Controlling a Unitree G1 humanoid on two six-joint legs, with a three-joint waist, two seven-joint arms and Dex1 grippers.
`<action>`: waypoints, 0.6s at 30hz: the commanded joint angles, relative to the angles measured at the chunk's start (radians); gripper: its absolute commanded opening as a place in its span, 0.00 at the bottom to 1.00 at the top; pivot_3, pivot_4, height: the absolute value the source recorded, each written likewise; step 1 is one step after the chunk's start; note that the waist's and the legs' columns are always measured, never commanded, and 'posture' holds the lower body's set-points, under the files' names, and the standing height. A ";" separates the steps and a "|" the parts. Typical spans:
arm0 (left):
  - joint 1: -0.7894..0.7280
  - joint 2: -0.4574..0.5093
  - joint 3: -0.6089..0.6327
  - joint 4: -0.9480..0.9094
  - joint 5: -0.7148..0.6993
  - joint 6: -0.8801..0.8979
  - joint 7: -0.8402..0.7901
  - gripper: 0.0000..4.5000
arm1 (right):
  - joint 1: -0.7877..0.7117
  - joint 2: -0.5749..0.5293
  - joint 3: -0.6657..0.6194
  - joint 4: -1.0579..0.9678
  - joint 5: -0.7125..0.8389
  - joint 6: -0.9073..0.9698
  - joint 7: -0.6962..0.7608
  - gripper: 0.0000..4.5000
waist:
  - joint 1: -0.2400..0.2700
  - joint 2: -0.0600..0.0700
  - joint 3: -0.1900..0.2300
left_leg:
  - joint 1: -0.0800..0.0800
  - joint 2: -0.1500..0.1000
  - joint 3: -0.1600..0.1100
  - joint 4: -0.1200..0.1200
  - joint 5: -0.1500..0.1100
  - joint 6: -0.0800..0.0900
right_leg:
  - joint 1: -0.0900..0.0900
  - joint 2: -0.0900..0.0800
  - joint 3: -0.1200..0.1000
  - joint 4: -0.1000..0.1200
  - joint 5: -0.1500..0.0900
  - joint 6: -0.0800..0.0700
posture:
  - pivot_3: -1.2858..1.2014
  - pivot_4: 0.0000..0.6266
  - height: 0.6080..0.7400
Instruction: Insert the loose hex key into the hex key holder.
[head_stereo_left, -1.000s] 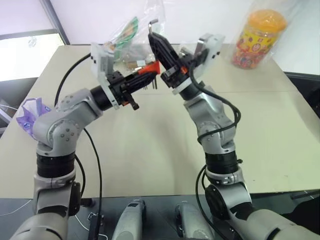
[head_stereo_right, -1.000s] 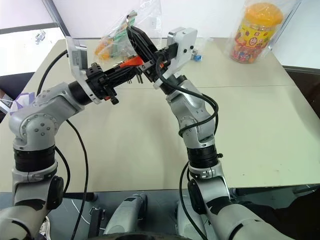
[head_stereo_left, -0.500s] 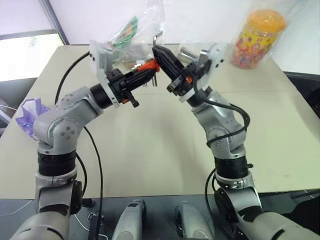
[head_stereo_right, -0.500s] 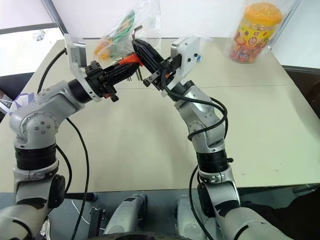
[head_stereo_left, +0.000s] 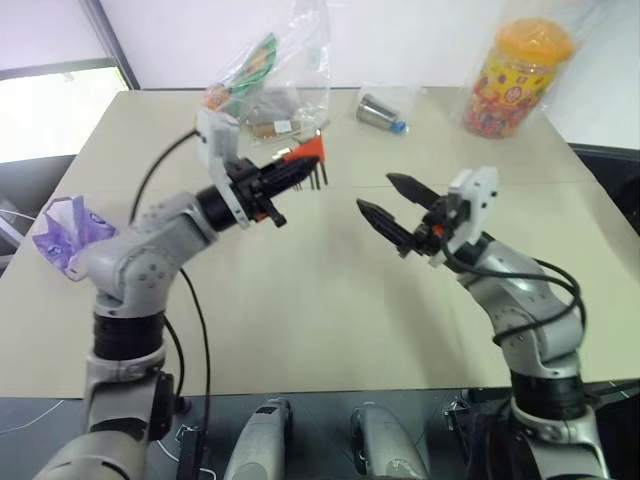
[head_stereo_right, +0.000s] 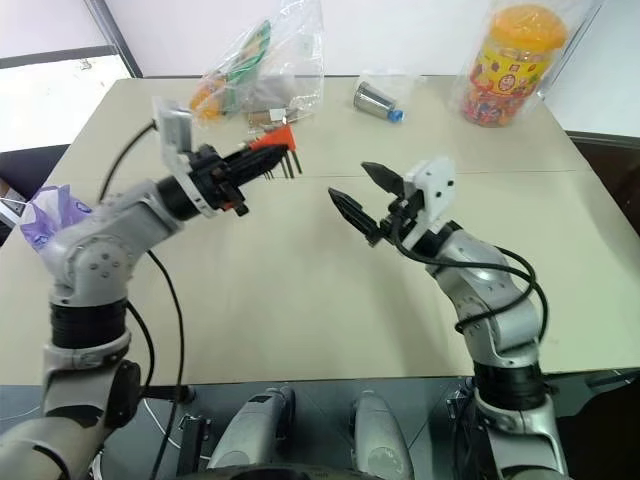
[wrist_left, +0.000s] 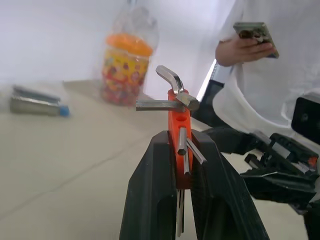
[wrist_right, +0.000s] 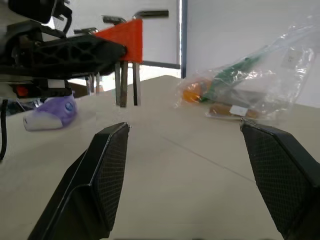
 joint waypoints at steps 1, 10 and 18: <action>0.036 -0.049 -0.053 0.039 0.024 -0.006 -0.014 0.00 | 0.023 -0.026 -0.042 -0.073 0.013 0.003 -0.009 0.81 | -0.001 0.000 0.000 | 0.000 0.000 0.000 0.000 0.000 0.000 | 0.000 0.000 0.000 0.000 0.000 0.000 | 0.52 0.24 1.00; 0.014 -0.249 -0.101 0.288 0.039 -0.011 -0.067 0.00 | 0.085 -0.031 -0.052 -0.130 -0.014 -0.003 -0.057 0.81 | 0.004 -0.001 0.000 | -0.001 -0.001 0.000 0.003 0.000 0.000 | 0.001 -0.001 0.000 -0.001 0.000 -0.001 | 0.52 0.24 1.00; -0.001 -0.298 -0.145 0.527 0.171 -0.015 -0.079 0.00 | 0.109 -0.027 -0.046 -0.153 -0.041 -0.014 -0.086 0.81 | 0.000 -0.001 0.000 | -0.001 -0.001 0.000 0.003 0.000 0.000 | 0.001 0.000 0.000 0.000 0.001 0.002 | 0.52 0.24 1.00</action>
